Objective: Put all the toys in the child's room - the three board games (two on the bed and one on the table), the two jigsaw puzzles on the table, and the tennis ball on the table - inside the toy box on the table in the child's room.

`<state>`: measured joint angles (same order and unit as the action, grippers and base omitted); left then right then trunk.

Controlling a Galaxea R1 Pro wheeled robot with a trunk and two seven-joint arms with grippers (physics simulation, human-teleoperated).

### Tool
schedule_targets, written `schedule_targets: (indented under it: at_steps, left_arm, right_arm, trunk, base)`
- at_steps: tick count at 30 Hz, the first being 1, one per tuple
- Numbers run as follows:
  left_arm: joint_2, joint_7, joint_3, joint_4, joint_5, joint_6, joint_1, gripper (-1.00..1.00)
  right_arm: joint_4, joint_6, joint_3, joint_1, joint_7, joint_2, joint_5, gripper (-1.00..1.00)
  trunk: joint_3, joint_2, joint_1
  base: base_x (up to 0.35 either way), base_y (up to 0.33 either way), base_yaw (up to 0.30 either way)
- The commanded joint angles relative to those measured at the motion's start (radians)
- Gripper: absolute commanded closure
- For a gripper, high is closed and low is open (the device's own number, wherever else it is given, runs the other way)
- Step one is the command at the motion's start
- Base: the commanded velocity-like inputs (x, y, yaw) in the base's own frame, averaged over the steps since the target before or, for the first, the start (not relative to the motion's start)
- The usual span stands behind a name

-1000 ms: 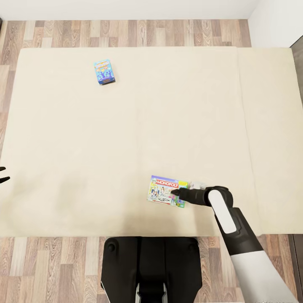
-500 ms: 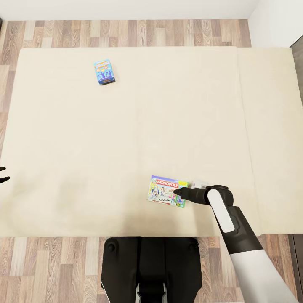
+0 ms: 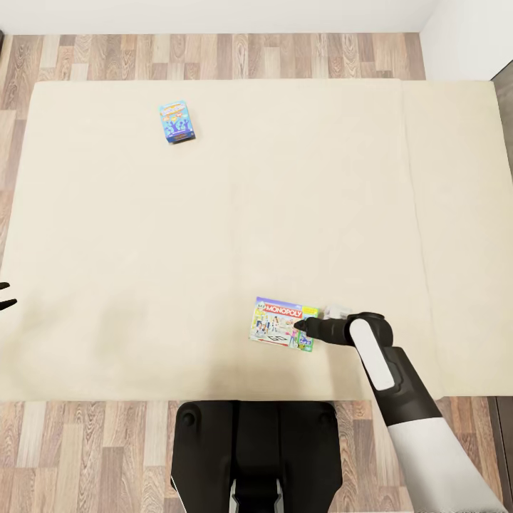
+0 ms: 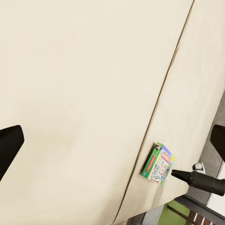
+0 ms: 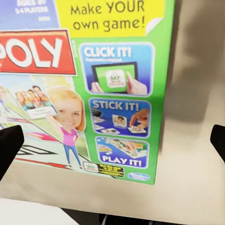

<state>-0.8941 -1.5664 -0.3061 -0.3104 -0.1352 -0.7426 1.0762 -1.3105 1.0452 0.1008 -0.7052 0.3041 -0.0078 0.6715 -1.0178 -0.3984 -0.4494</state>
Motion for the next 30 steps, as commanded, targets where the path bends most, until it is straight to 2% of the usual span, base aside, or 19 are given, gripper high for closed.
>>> schedule_targets:
  at_steps: [1,23,30]
  left_arm:
    - [0.0,-0.004,-0.001,0.0,0.002,-0.011,0.001,-1.0]
    - [0.002,-0.004,0.0,0.0,0.002,-0.011,0.001,-1.0]
    - [0.032,-0.004,0.0,-0.01,0.002,-0.011,0.001,-1.0]
  right_arm:
    - [0.0,0.002,0.002,-0.001,0.01,-0.001,0.01,-1.0]
    - [0.001,0.002,0.005,-0.003,0.009,0.003,0.014,-1.0]
    - [0.001,0.002,0.006,-0.003,0.009,0.006,0.014,-1.0]
  trunk:
    - [-0.001,-0.002,-0.001]
    - [-0.001,-0.002,-0.001]
    - [-0.001,-0.002,-0.001]
  base:
    - [0.0,0.0,0.0]
    - [0.0,0.0,0.0]
    - [0.0,0.0,0.0]
